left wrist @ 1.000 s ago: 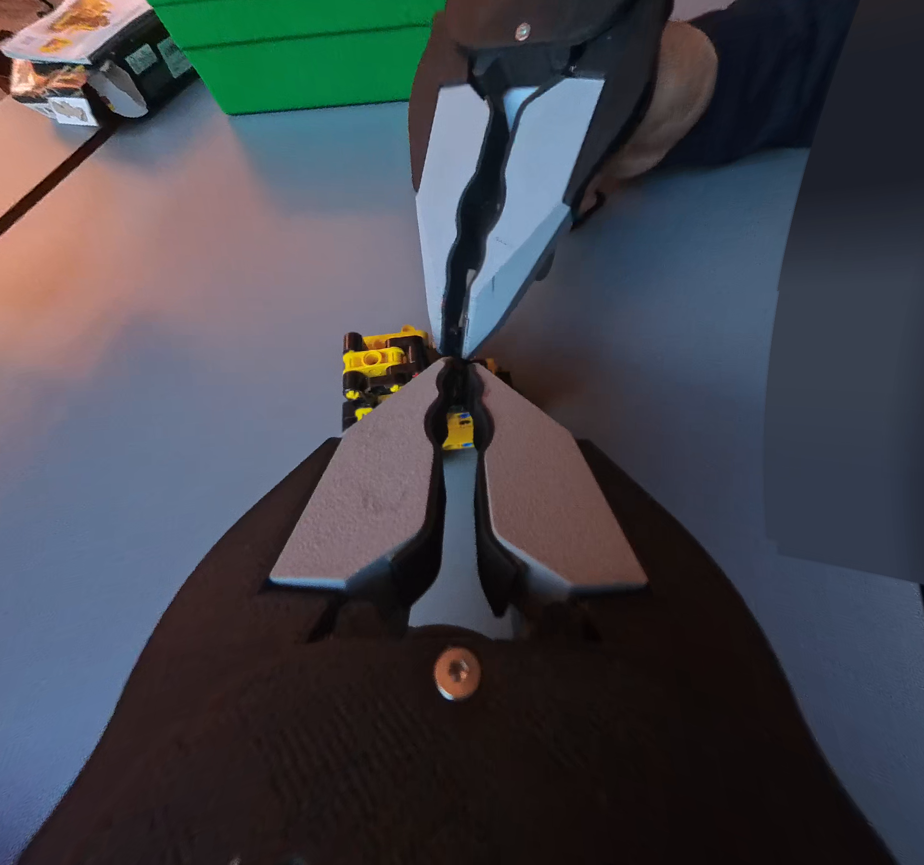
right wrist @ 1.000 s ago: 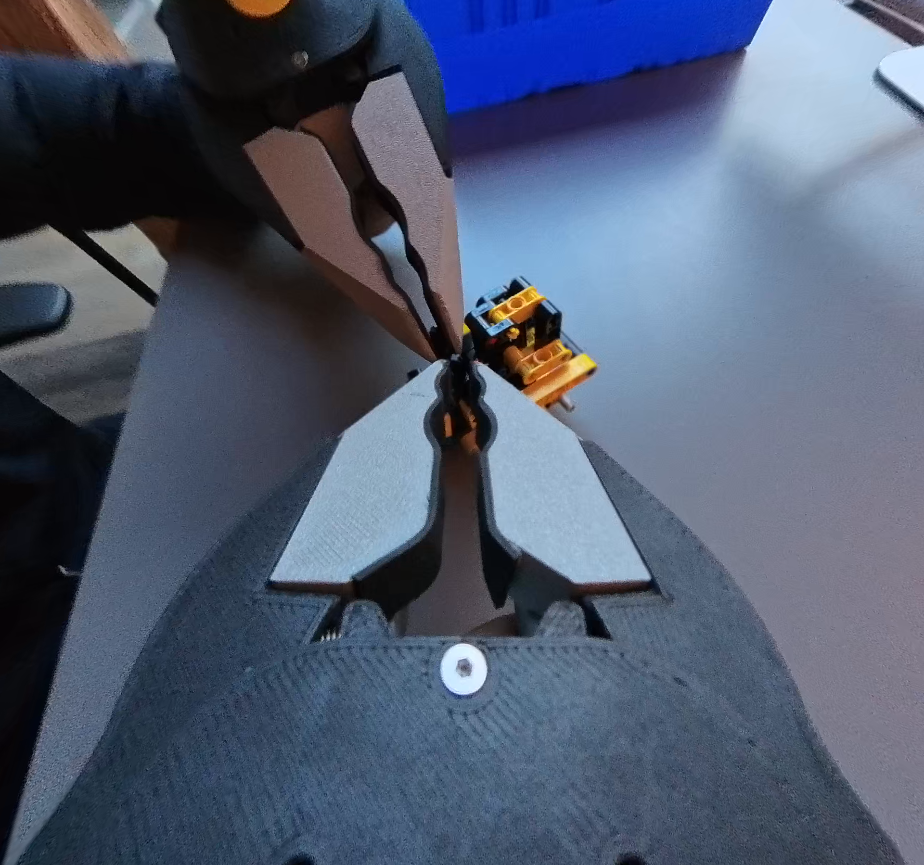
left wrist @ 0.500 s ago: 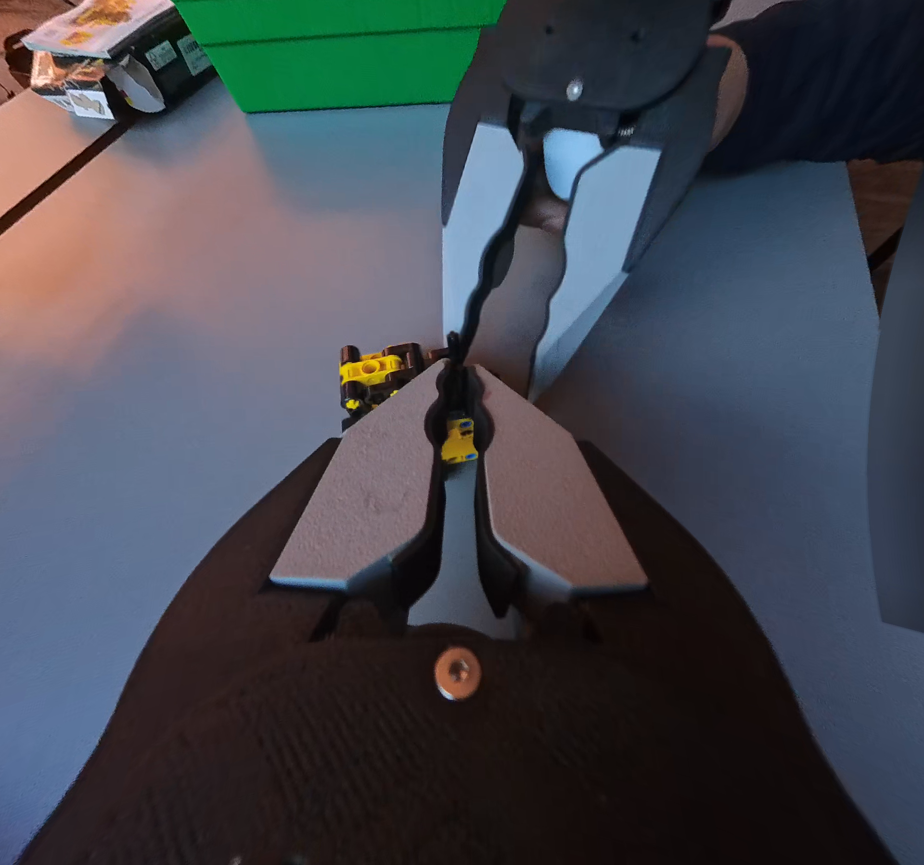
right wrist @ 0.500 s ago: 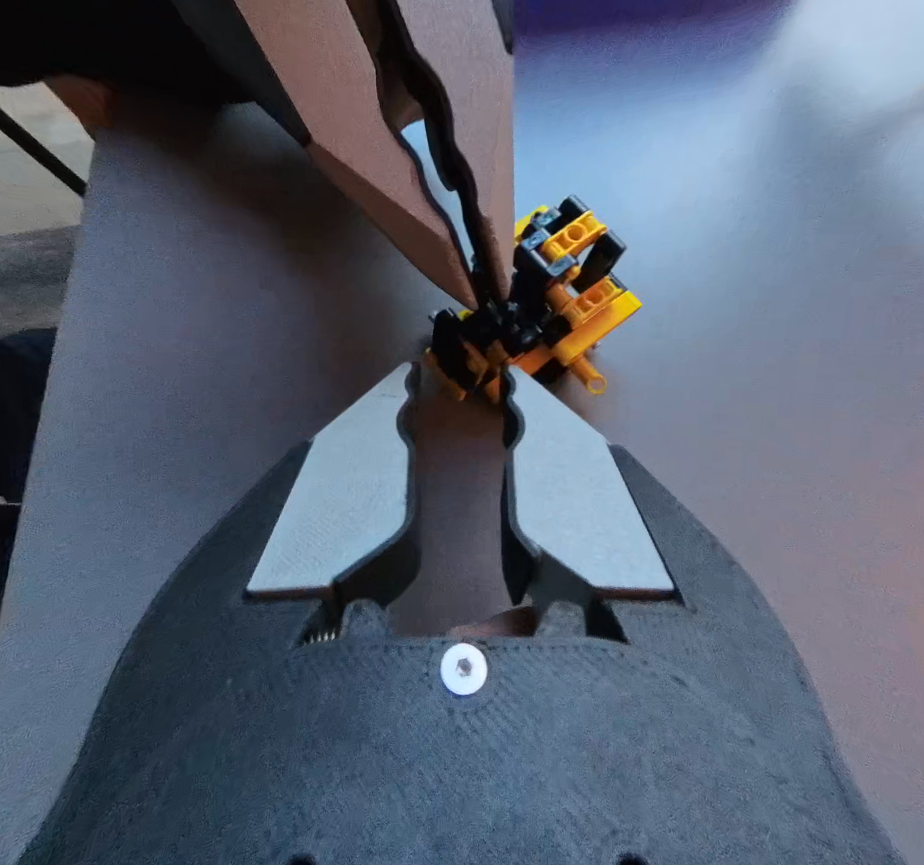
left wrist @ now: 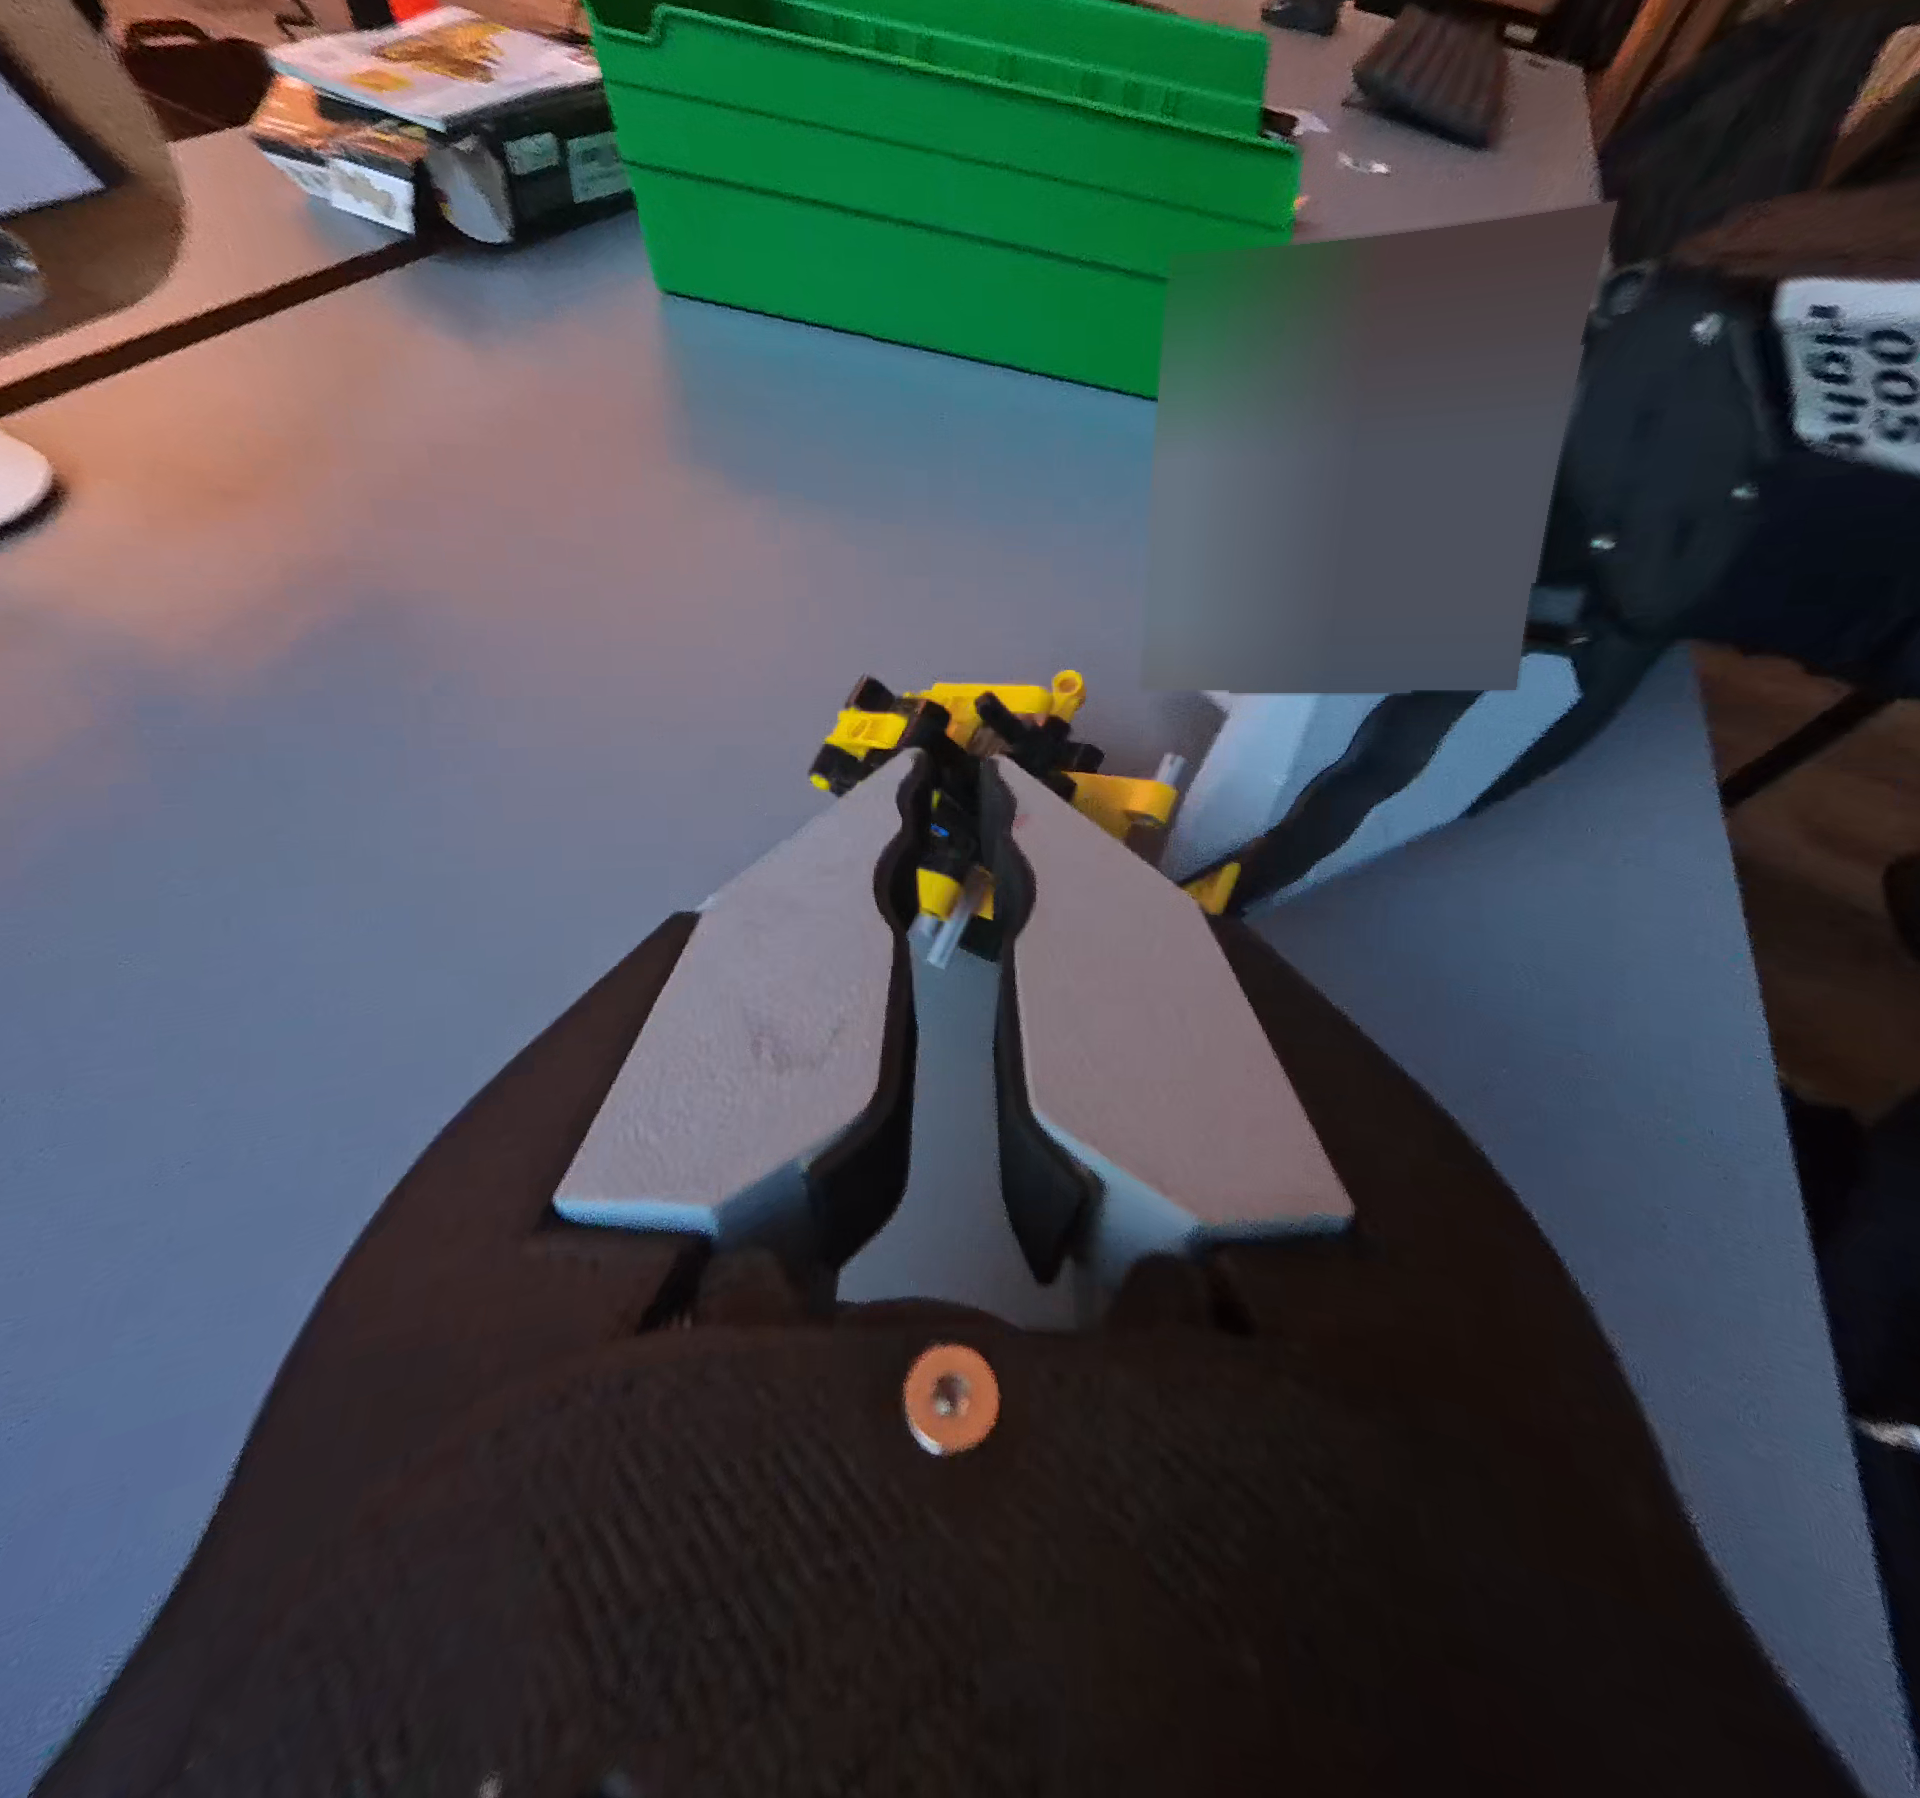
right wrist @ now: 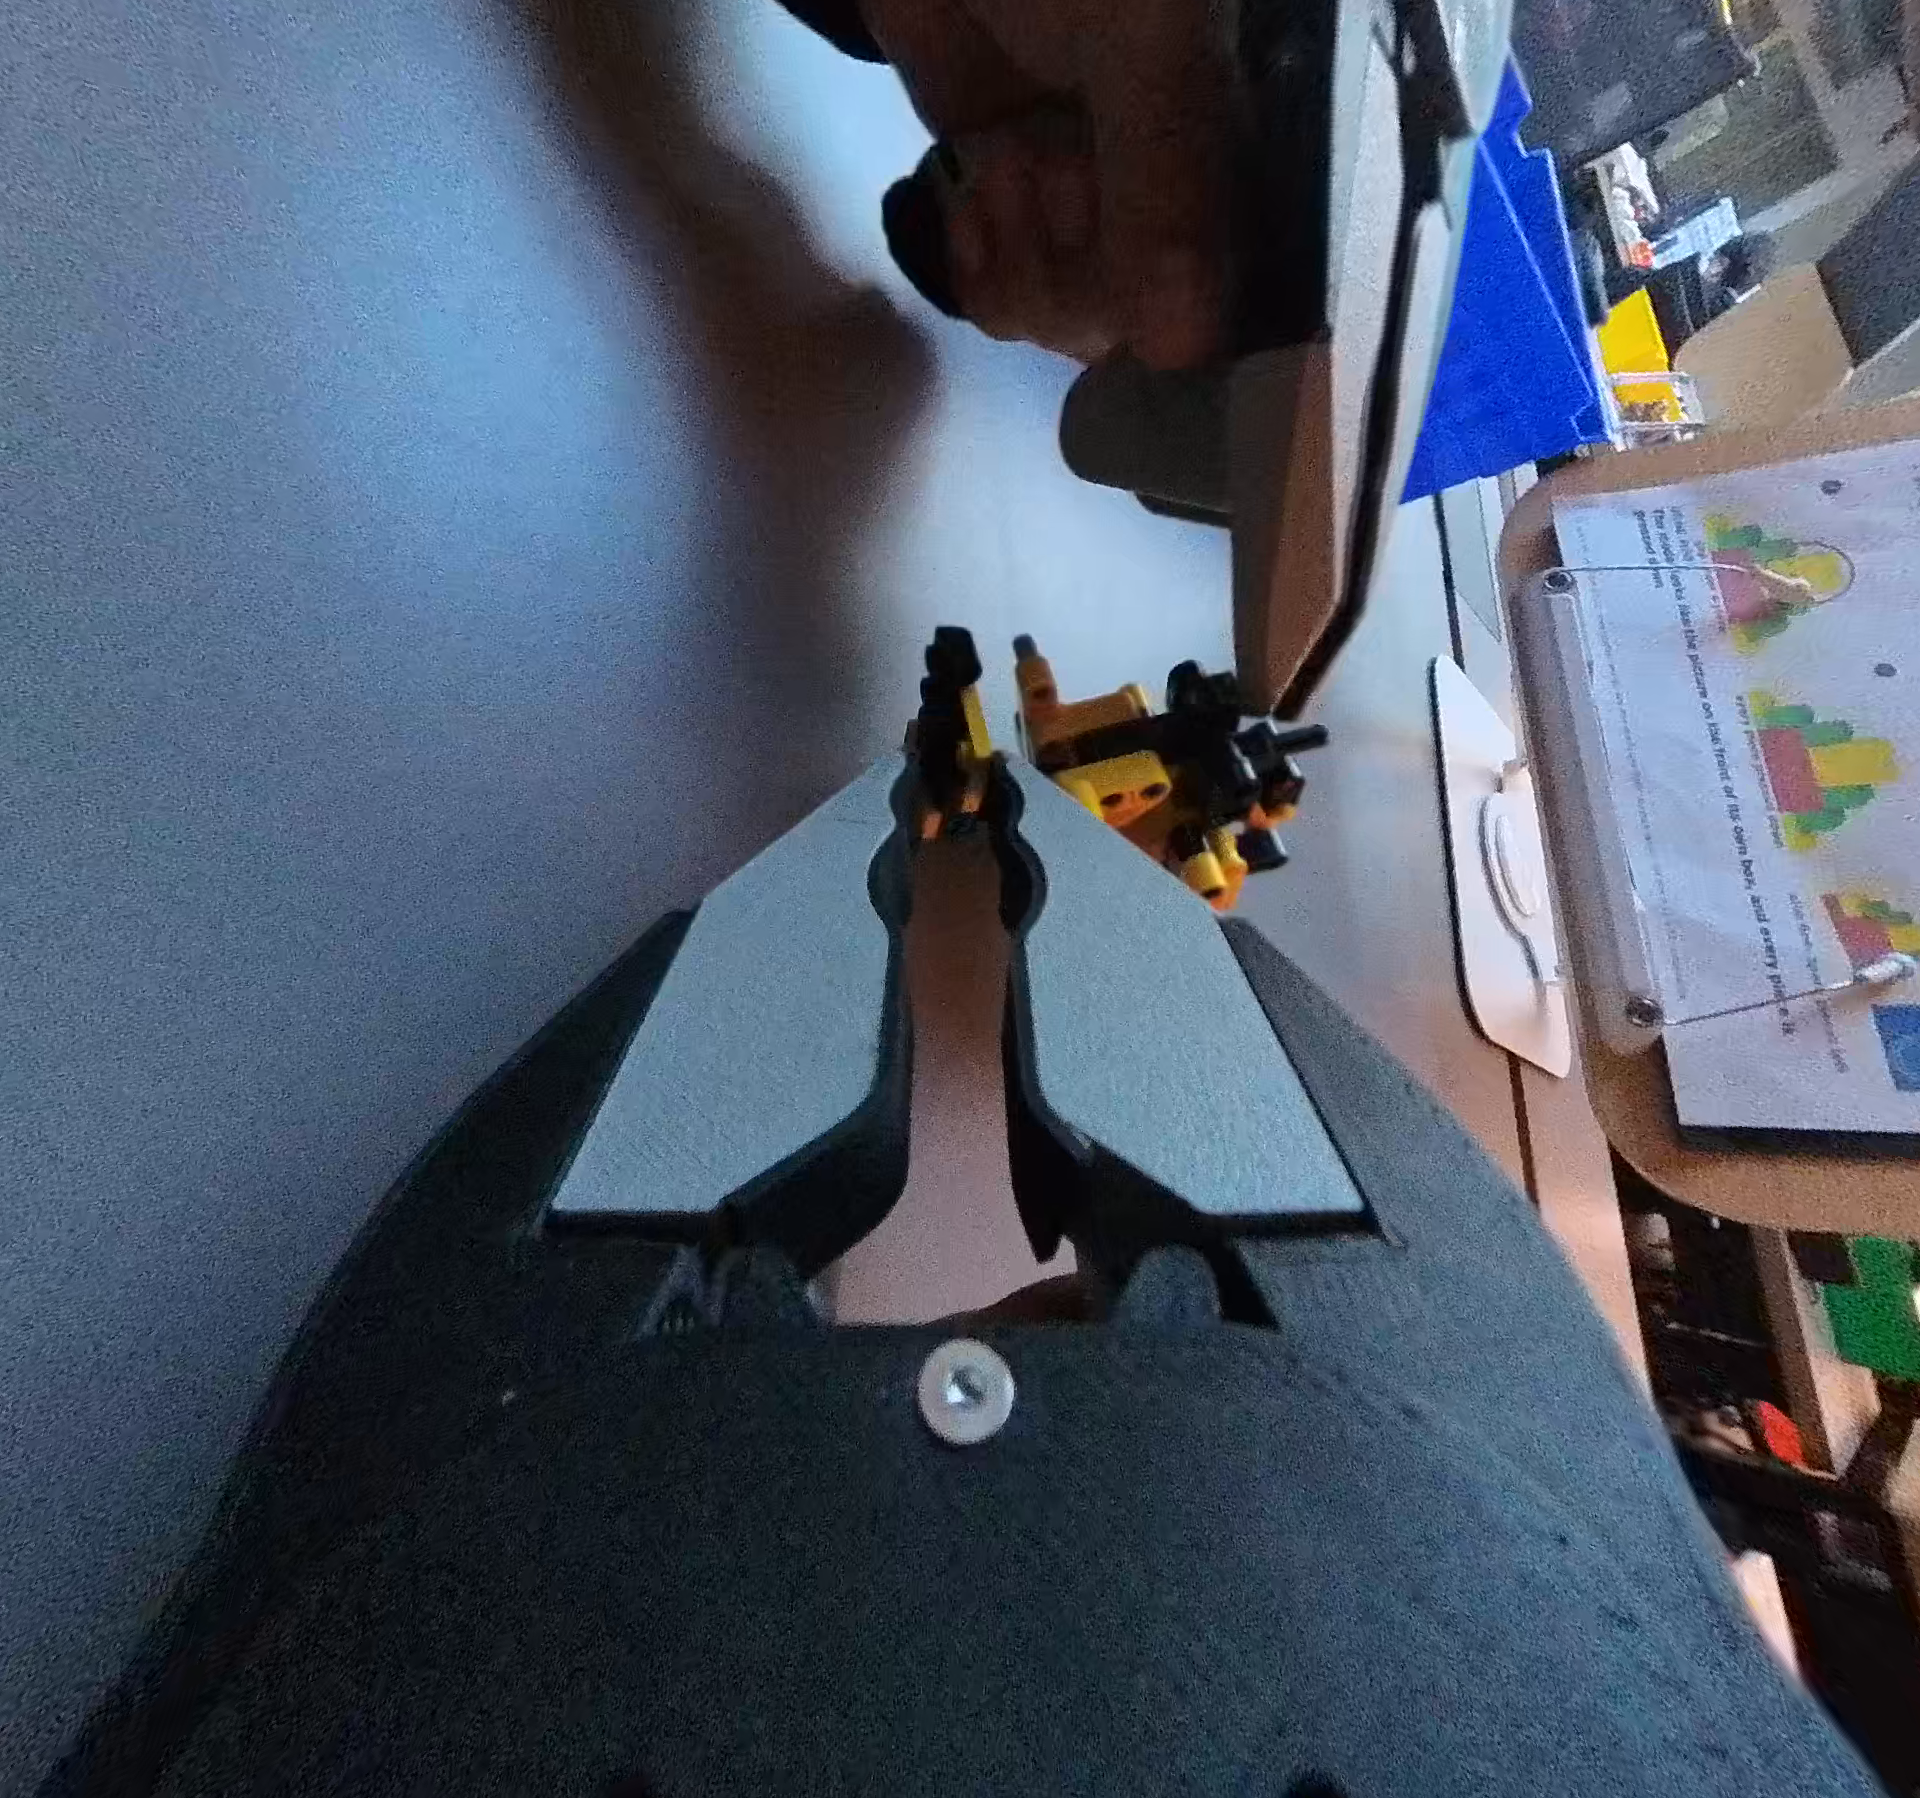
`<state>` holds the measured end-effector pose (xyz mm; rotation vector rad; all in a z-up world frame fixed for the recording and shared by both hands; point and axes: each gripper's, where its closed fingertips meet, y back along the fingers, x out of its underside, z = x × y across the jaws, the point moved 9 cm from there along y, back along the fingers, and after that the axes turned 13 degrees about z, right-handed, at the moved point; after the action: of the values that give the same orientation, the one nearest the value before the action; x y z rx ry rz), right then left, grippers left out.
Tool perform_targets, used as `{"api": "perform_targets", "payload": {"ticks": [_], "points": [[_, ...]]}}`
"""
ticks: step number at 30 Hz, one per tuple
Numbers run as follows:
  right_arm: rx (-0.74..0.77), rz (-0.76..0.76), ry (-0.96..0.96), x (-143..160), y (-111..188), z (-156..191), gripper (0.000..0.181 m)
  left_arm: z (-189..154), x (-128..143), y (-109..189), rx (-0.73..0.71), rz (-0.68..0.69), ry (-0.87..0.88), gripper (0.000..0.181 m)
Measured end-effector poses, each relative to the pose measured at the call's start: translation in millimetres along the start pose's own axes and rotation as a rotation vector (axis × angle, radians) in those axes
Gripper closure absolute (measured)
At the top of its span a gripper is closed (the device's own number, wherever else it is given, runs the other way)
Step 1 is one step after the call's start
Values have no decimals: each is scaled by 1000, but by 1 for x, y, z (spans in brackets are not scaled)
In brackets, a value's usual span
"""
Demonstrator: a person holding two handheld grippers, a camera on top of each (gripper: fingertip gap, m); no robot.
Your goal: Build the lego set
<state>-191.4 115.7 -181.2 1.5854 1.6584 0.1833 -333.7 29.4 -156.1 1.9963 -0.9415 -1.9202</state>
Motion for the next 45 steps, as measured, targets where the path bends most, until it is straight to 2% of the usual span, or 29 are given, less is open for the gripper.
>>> {"api": "perform_targets", "payload": {"ticks": [2, 5, 8, 11, 14, 16, 20, 24, 26, 30, 36, 39, 42, 45], "points": [[-16, -20, -86, 1, 1, -7, 172, 2, -2, 6, -67, 2, -53, 171], [-82, -133, -323, 5, 11, -29, 173, -6, -6, 19, -140, 18, -200, 158], [-232, -264, -544, 14, 20, -46, 176, -20, -14, 28, -172, -37, -313, 155], [-385, -402, -730, 20, 25, -58, 177, -37, -13, 23, -140, -36, -407, 154], [-455, -462, -853, 24, 24, -65, 177, -47, -8, 6, -120, 31, -422, 148], [-496, -465, -894, 24, 21, -65, 177, -49, -7, -2, -135, 24, -389, 148], [-609, -518, -971, 24, 16, -64, 177, -46, -6, -4, -125, -3, -352, 171], [-701, -594, -1082, 28, 13, -66, 177, -44, -8, -1, -37, -40, -272, 167], [-711, -594, -1111, 31, 10, -66, 177, -44, -8, -2, -6, -39, -247, 161], [-698, -566, -1142, 32, 9, -66, 177, -40, -6, -4, 23, -43, -207, 162], [-538, -434, -1099, 22, 8, -63, 177, -29, -10, 3, 29, -110, -106, 156], [-491, -409, -1079, 15, 9, -60, 177, -26, -9, 5, 67, -116, -89, 159], [-519, -419, -1087, 14, 12, -60, 176, -23, -8, 8, 177, -123, -53, 166], [-509, -468, -1083, 12, 19, -63, 175, -18, -5, 9, 378, -148, 33, 175]]}}
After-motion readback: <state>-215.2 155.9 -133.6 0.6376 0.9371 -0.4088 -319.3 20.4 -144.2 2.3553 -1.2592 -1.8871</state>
